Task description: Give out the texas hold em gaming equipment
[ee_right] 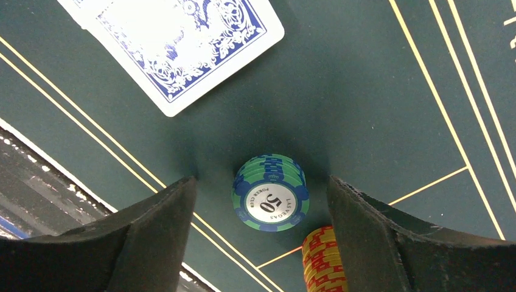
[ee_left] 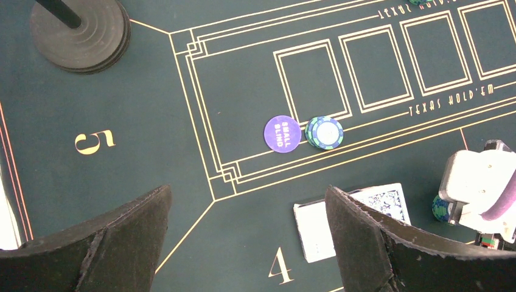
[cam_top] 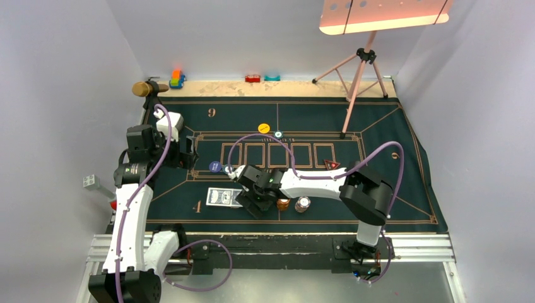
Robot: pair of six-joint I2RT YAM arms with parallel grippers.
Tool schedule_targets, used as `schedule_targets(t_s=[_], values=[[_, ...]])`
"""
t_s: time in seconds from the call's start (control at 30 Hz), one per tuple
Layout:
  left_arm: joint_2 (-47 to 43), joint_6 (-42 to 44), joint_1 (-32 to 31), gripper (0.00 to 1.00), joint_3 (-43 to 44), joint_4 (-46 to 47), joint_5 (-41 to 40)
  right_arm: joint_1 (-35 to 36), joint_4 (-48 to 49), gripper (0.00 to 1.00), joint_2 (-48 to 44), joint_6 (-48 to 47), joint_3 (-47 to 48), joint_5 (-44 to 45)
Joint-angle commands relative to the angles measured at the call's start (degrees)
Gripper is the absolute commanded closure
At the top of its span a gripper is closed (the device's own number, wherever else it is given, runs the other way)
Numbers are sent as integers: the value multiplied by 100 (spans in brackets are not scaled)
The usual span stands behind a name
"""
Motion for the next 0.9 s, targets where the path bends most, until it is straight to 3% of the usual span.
schedule_targets(t_s=[0.0,0.13,0.27,0.57,0.73,0.87], values=[[-84,114,43,0,23,85,7,16,39,22,19,37,-73,-14],[-77,114,37,0,31,85,3,16,-19,33,26,4,-37,85],[-82,115,44,0,32,80,-1,16,-62,55,28,-7,-4,175],[-86,114,40,0,30,77,14,9,-242,88,-211,22,256,288],[-95,99,44,0,45,64,20,-219,-451,100,-692,148,658,714],[-110,97,44,0,49,57,36,-809,-401,100,-1301,387,602,721]])
